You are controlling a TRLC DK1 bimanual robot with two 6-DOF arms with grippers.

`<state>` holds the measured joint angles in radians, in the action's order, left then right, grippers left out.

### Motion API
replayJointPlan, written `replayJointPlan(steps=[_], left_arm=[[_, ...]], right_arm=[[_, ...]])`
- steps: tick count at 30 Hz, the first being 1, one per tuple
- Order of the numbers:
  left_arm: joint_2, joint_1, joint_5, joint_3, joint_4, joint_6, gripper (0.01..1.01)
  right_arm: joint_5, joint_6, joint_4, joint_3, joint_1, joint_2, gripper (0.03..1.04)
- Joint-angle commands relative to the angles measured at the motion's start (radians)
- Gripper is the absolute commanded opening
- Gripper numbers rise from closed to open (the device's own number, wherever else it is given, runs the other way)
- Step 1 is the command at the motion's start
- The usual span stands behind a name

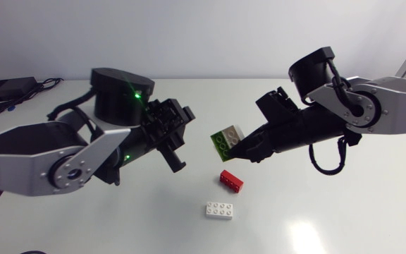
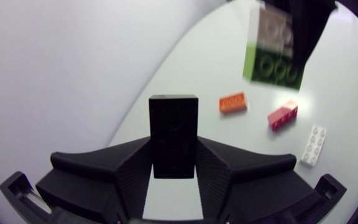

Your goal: Disassemble duplo

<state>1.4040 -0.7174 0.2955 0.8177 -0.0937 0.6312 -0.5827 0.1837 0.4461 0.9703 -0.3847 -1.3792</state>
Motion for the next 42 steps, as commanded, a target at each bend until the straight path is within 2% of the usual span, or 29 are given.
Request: replayJointPlan(steps=[1, 4, 6, 13, 14, 18, 23, 27, 38, 42], left_arm=[[0.118, 0.044, -0.006, 0.046, 0.084, 0.004, 0.261], [0.185, 0.062, -0.038, 0.067, 0.149, -0.016, 0.266], [0.233, 0.064, -0.045, 0.104, 0.247, -0.057, 0.272], [0.289, 0.075, -0.078, 0.106, 0.295, -0.073, 0.295], [0.291, 0.075, -0.078, 0.104, 0.305, -0.079, 0.330], [0.291, 0.085, -0.085, 0.101, 0.338, -0.093, 0.608], [0.276, 0.087, -0.108, 0.093, 0.368, -0.097, 0.848], [0.248, 0.087, -0.108, 0.095, 0.370, -0.097, 0.972], [-0.023, 0.090, -0.108, 0.103, 0.356, -0.139, 0.977], [-0.079, 0.095, -0.108, 0.090, 0.356, -0.139, 0.977]], right_arm=[[0.000, 0.023, 0.014, -0.025, 0.007, 0.032, 0.21], [0.001, 0.028, 0.011, -0.033, 0.006, 0.035, 0.21], [0.011, 0.033, 0.009, -0.039, 0.000, 0.034, 0.21], [0.101, 0.069, -0.049, -0.048, -0.011, -0.029, 0.22], [0.106, 0.071, -0.058, -0.045, -0.013, -0.040, 0.22], [0.124, 0.072, -0.072, -0.019, -0.031, -0.098, 0.22], [0.124, 0.079, -0.076, 0.010, -0.054, -0.173, 0.22], [0.126, 0.077, -0.086, 0.038, -0.083, -0.219, 0.22], [0.136, 0.097, -0.076, 0.202, -0.129, -0.448, 0.23], [0.096, 0.106, -0.021, 0.283, -0.131, -0.535, 0.23]])
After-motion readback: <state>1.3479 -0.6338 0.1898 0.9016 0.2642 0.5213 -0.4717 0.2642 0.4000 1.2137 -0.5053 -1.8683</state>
